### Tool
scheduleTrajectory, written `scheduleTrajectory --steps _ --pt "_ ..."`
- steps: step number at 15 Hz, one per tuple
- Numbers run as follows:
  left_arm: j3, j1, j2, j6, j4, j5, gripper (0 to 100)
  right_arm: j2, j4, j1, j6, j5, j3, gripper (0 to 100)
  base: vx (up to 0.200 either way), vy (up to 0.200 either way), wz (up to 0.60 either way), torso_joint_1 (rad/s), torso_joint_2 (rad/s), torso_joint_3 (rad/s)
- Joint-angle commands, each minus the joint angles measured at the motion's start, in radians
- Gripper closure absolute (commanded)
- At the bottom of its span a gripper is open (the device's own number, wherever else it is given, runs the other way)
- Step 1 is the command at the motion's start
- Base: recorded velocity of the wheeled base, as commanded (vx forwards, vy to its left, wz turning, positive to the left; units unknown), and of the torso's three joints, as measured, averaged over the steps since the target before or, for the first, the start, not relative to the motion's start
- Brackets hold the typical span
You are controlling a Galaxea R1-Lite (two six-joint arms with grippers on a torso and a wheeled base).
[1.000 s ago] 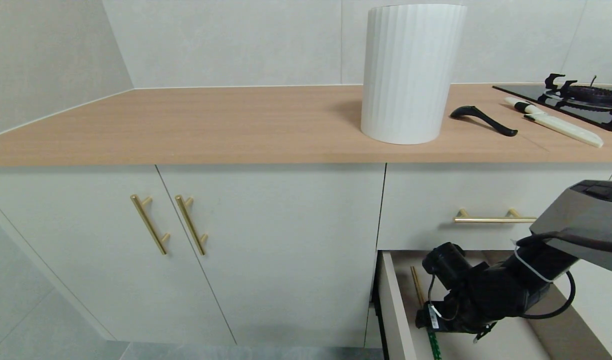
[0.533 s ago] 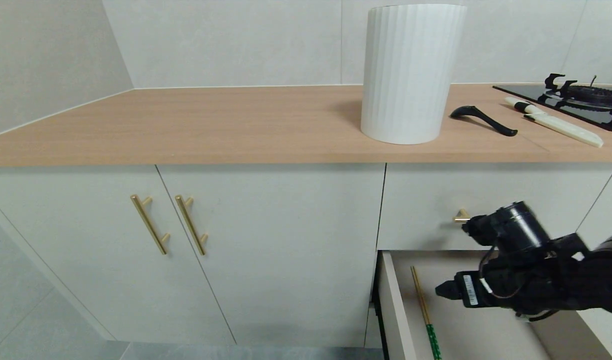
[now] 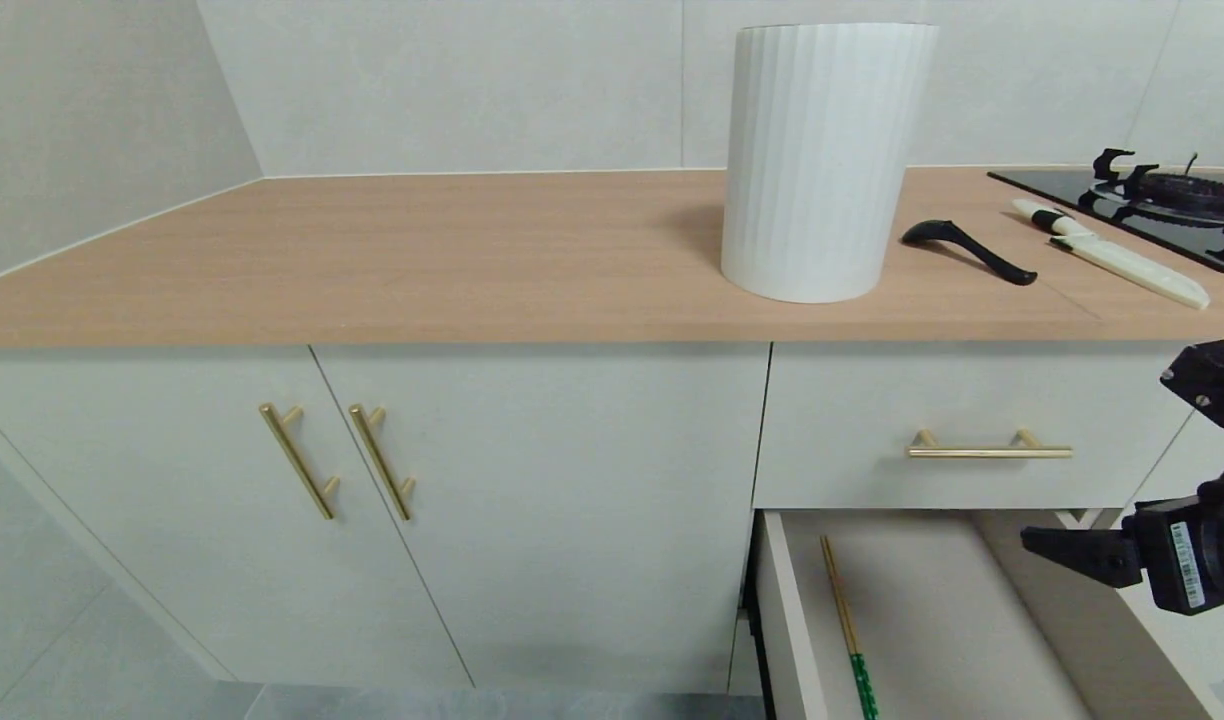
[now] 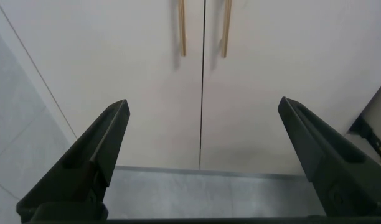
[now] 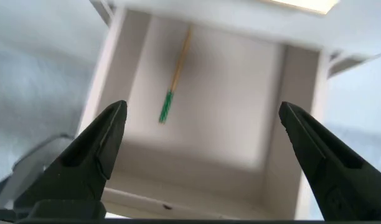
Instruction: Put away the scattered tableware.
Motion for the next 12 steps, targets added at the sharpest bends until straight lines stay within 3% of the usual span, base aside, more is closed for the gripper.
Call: scheduleTrajectory --steps 1,12 --pt "0.000 0.001 0.000 -0.001 0.001 0.001 0 -0.048 -0.001 -0.002 -0.001 -0.001 -0.002 0 0.000 0.000 0.00 0.080 -0.44 -0.359" --pt "0.000 0.001 0.000 -0.001 0.001 -0.001 0 -0.042 -0.001 -0.002 -0.015 0.000 0.001 0 0.000 0.000 0.00 0.129 -0.48 -0.329"
